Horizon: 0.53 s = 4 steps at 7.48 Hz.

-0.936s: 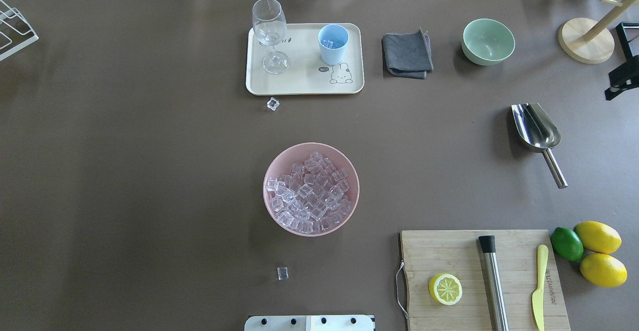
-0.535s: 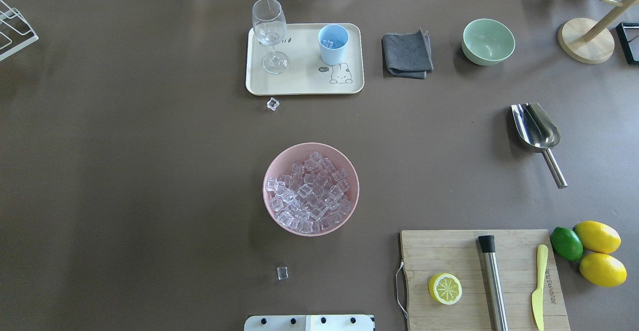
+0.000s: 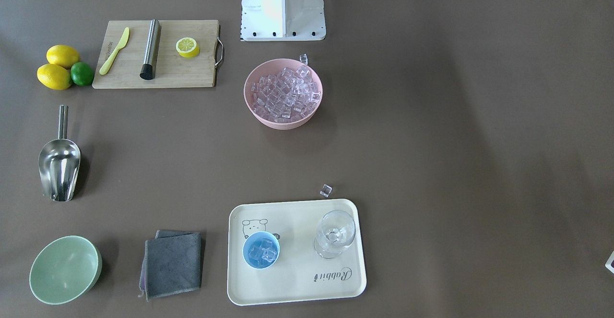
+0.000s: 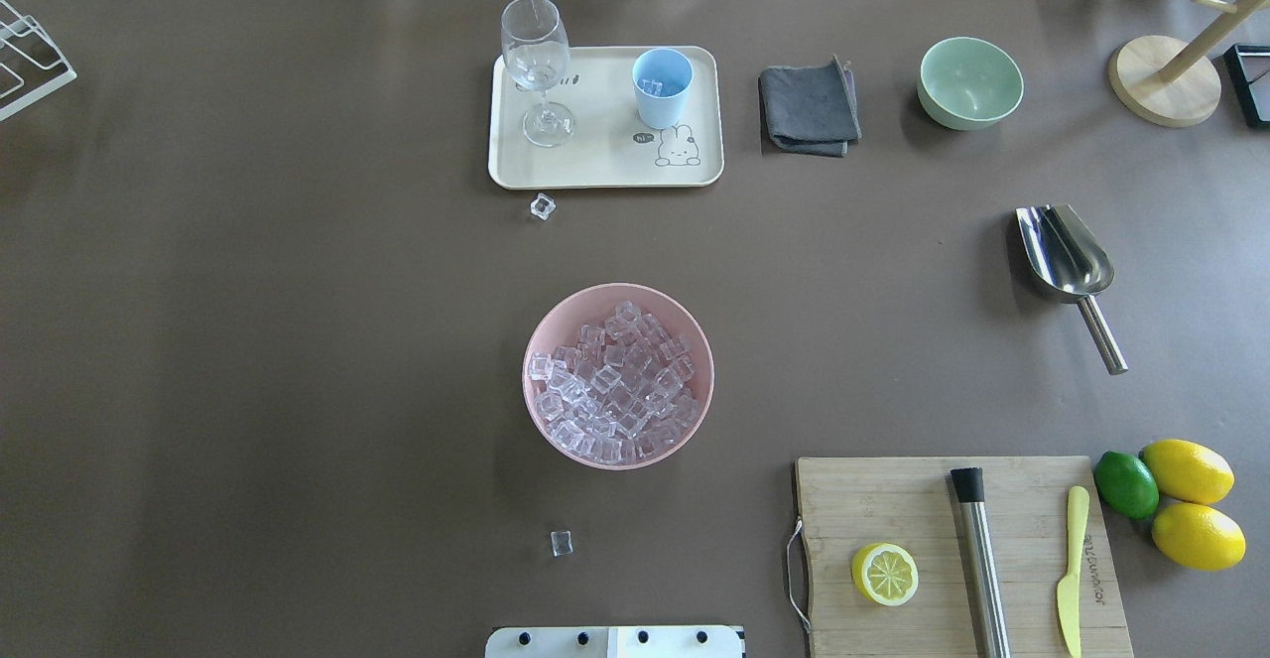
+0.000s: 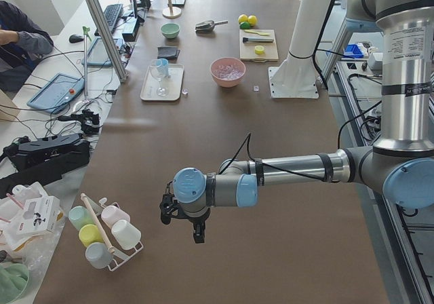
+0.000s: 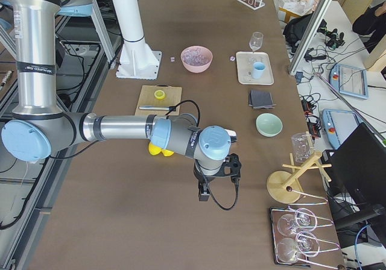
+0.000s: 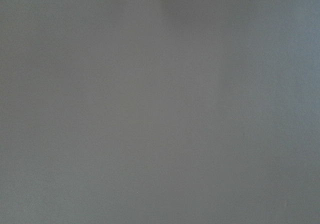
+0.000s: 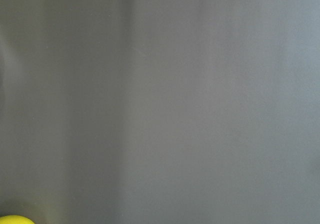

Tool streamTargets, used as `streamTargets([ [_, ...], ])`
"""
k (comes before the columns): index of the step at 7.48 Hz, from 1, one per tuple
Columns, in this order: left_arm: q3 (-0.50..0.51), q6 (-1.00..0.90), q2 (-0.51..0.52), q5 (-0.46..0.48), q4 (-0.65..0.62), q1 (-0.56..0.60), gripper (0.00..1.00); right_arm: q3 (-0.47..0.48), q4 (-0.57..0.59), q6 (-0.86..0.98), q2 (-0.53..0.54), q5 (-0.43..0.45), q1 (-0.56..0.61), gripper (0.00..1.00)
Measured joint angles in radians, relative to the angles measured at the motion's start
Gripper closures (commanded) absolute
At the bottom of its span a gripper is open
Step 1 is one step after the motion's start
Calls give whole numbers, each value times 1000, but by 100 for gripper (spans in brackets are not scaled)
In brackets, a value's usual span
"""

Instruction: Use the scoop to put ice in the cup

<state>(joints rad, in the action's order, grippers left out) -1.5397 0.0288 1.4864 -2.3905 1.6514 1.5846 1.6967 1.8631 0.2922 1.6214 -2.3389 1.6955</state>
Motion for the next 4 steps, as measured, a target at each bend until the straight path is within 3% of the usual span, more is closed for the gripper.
streamTargets([
  [4,1,3,0,1,0,-1,2,-24,-53,1,9,0,1,0],
])
